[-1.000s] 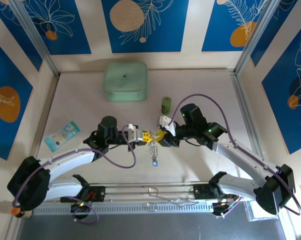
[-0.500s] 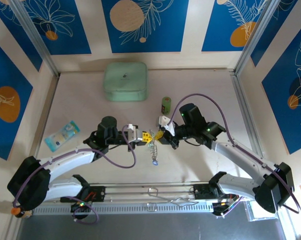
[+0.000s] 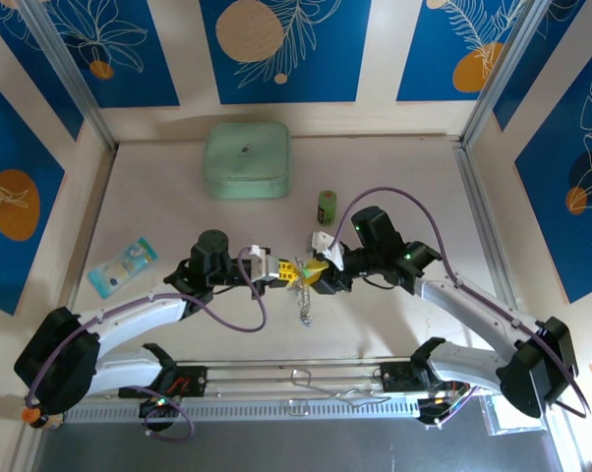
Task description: Put the keys on the keyring
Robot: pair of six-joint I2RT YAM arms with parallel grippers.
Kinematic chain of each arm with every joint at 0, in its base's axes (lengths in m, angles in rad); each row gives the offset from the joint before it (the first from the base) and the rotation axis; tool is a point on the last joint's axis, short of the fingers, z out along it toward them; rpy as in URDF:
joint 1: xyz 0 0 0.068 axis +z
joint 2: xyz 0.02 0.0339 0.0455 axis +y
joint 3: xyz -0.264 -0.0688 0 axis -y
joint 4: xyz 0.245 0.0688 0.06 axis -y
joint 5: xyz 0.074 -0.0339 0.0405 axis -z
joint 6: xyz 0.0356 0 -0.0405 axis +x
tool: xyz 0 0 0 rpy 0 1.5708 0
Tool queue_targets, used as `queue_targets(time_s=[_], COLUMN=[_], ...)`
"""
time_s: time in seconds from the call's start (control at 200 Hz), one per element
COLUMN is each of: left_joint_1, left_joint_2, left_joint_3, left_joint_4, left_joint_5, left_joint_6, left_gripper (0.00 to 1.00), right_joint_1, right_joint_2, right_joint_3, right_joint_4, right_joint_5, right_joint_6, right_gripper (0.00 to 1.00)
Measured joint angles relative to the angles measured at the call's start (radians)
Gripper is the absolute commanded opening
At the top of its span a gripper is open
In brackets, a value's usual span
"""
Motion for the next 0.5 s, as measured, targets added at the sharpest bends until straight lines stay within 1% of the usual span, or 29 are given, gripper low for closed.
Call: queue_targets(time_s=[0.115, 0.325, 0.5], left_joint_1=[0.0, 0.0, 0.0], left_joint_2=[0.0, 0.0, 0.0], left_joint_3=[0.0, 0.0, 0.0], left_joint_4=[0.013, 0.03, 0.051], left_joint_5=[0.0, 0.0, -0.001], left_joint_6=[0.0, -0.005, -0.013], left_gripper=[0.0, 0.0, 0.0], right_joint_1=[0.0, 0.013, 0.034], right_joint_2=[-0.039, -0.042, -0.028], right_joint_3=[-0.044, -0.126, -0.135], right_joint_4=[0.039, 0.141, 0.216], right_joint_5=[0.005, 0.012, 0.033], right_joint_6=[0.015, 0.082, 0.113], right_gripper=[0.41, 0.42, 0.42])
